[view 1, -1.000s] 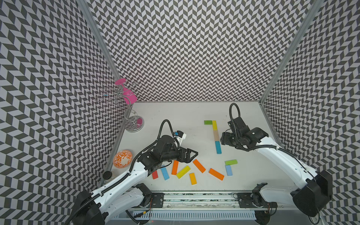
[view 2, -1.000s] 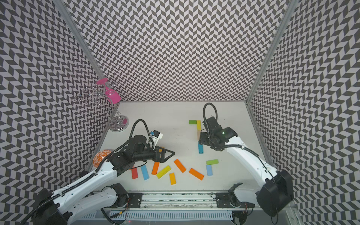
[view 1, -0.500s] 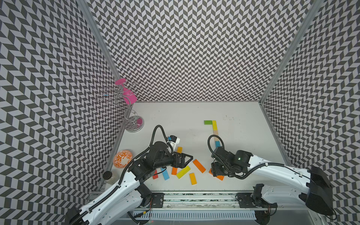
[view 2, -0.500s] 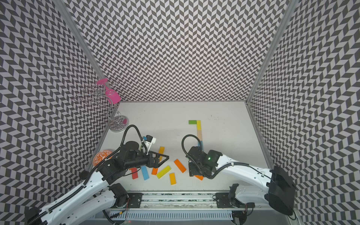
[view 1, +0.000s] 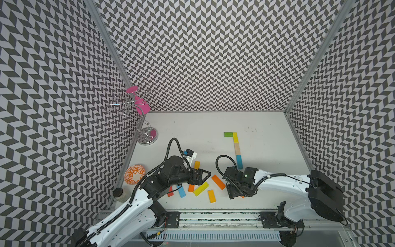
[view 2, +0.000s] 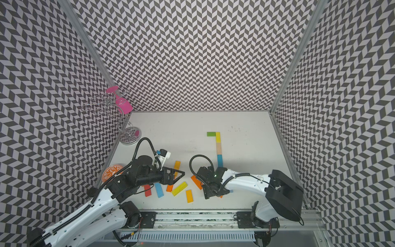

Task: Assemble a giraffe with building blocks
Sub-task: Pick up the building block from the center of the board.

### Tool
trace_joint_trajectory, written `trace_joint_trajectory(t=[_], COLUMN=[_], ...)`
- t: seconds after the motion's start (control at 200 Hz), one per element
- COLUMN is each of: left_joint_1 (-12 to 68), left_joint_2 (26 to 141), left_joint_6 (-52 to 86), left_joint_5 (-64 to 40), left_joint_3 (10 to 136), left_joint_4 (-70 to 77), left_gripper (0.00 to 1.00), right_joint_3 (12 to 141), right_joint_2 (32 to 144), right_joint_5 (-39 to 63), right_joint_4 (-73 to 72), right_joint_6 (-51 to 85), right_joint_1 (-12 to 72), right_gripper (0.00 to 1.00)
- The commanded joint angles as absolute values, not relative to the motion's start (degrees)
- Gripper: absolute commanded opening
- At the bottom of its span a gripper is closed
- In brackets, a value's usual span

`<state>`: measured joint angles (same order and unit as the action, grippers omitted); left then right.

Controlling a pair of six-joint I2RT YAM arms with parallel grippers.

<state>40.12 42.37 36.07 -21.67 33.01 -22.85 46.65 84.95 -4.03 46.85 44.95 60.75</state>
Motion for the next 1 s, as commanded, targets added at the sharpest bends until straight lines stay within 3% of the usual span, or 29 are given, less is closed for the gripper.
trace_joint_trajectory(t=[0.0, 0.19, 0.416, 0.601, 0.761, 0.992], left_joint_1=[40.34, 40.34, 40.34, 40.34, 41.92, 48.57], left_joint_2=[42.36, 42.36, 42.63, 44.76, 46.18, 49.43], left_joint_6=[36.05, 36.89, 37.19, 36.16, 35.35, 35.88], left_joint_5=[-20.84, -22.55, -23.73, -26.61, -29.45, -23.23], left_joint_3=[34.16, 33.36, 32.72, 32.98, 32.18, 31.99], left_joint_4=[-23.82, -22.91, -22.24, -20.25, -13.65, -4.51], left_gripper=[1.00, 1.00, 1.00, 1.00, 1.00, 1.00], right_joint_3=[47.40, 45.40, 44.97, 50.56, 55.64, 59.21], right_joint_2=[86.66, 88.24, 87.32, 80.74, 72.75, 65.43], right_joint_5=[-5.18, -3.51, -2.77, -5.94, -4.57, -8.32], right_joint_4=[43.27, 40.68, 42.88, 50.15, 52.11, 45.91], right_joint_6=[41.34, 39.12, 41.21, 47.45, 49.17, 56.97], right_joint_1=[59.37, 58.02, 58.19, 57.47, 47.06, 31.22], right_gripper=[0.84, 0.75, 0.43, 0.24, 0.21, 0.24])
